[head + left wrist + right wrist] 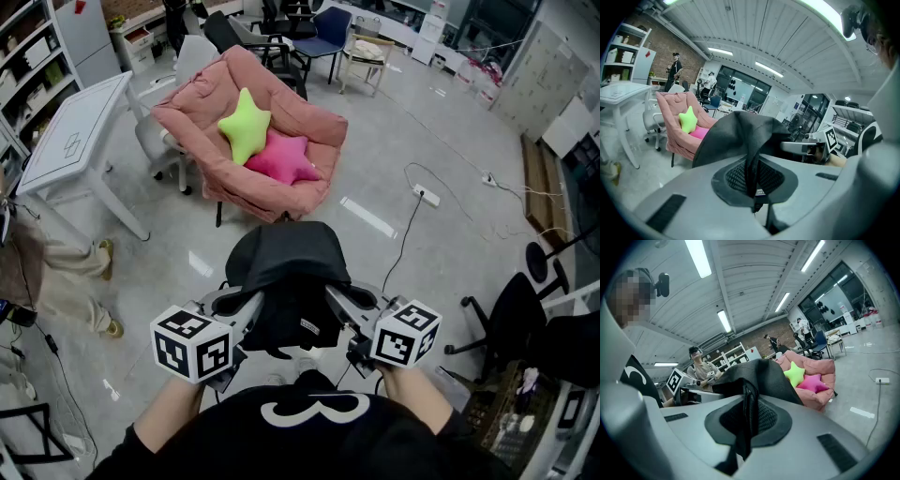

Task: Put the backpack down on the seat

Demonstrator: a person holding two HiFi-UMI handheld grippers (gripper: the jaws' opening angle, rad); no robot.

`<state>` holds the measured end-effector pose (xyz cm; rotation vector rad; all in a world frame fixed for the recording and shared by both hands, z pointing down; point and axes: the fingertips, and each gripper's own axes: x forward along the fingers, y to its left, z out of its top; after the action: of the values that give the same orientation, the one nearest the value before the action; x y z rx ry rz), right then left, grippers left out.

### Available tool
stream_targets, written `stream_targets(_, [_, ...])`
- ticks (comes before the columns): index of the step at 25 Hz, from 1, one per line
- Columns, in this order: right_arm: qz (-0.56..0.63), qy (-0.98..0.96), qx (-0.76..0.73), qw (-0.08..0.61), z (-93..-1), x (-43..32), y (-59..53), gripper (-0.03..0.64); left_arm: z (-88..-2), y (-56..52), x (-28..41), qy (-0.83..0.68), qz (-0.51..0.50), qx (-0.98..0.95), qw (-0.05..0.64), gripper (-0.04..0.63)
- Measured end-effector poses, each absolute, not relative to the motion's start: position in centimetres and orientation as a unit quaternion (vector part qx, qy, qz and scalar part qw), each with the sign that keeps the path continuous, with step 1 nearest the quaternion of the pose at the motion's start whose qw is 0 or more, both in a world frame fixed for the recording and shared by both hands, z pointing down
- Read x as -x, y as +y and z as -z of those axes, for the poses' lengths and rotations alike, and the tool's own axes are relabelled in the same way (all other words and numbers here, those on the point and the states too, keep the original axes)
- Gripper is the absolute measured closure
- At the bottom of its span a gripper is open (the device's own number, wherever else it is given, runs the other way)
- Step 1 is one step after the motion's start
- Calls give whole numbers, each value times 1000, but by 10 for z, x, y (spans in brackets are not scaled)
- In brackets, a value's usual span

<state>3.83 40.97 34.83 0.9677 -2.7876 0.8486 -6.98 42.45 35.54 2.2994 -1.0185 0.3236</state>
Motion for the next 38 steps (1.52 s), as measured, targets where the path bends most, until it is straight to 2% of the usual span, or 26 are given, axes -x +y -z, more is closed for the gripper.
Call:
stream_targets(21, [-257,-891,-375,10,-350,-15,429,601,-356,431,95,-331,-134,-895,267,583])
stream_targets(28, [-264,-891,-370,8,-363,-27,395,601,-367,399,84,-331,-143,-892,273,581])
stream_targets(38, [-290,-890,-352,19,-383,-28,290,601,-386,295,81,-344,-151,-876,302,583])
